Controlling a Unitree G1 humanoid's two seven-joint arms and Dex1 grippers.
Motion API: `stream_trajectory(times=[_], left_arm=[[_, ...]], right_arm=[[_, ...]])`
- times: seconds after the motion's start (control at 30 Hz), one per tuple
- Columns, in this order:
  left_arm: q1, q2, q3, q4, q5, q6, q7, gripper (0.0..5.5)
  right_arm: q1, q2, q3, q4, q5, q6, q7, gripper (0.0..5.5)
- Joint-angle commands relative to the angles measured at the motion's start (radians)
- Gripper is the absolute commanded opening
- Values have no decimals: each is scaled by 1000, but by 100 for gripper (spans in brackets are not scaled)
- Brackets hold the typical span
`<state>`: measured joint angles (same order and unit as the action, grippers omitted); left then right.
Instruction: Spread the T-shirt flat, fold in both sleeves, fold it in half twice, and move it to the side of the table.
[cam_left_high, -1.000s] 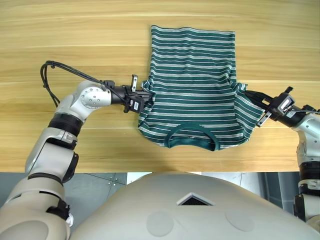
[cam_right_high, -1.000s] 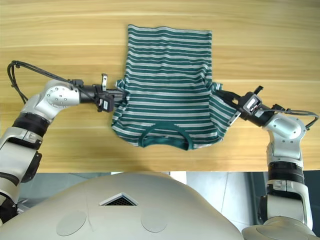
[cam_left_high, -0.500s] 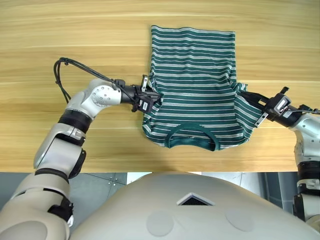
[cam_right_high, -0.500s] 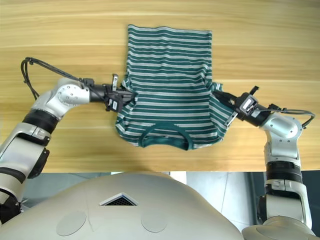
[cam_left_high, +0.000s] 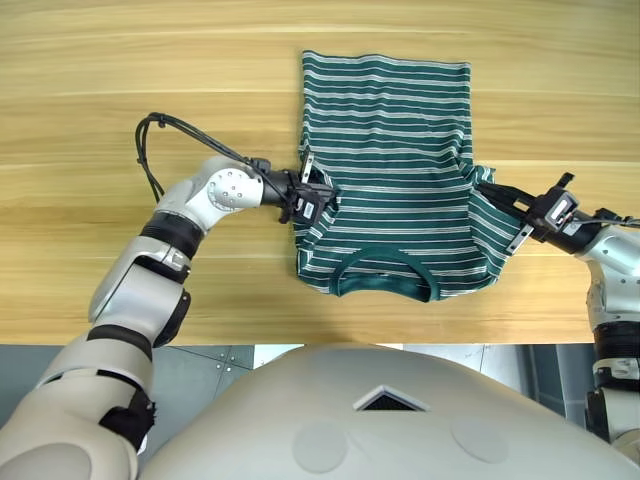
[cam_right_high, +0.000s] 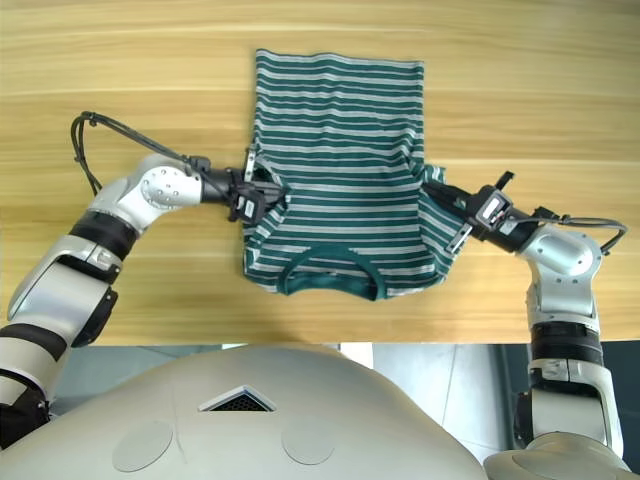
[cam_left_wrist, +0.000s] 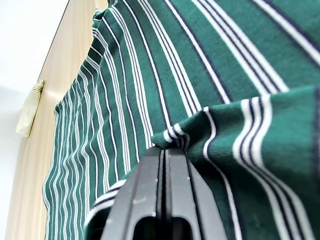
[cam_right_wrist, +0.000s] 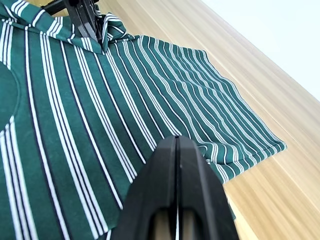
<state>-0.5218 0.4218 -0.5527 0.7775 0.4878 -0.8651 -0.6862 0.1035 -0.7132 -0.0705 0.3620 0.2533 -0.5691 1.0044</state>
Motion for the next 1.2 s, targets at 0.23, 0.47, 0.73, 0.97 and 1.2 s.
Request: stream_trajectory(times=[0.23,0.47,0.73,0.97,1.2], left_arm=[[-20,-21,5,-9,-69,12,-50,4],[-13,-30,27,-38,-150,60,-116,67],[-23,-19,34,-36,-126,106,-97,179],[88,117,117,-218,-404,124,-304,284],[260,270,197,-383,-545,168,-394,396]], right_arm=[[-1,9,3,-13,2,15,5,0],[4,10,3,-17,4,19,11,0],[-1,13,5,-15,1,18,12,0],[-2,17,4,-22,-1,23,7,0],[3,18,1,-39,2,32,6,0]])
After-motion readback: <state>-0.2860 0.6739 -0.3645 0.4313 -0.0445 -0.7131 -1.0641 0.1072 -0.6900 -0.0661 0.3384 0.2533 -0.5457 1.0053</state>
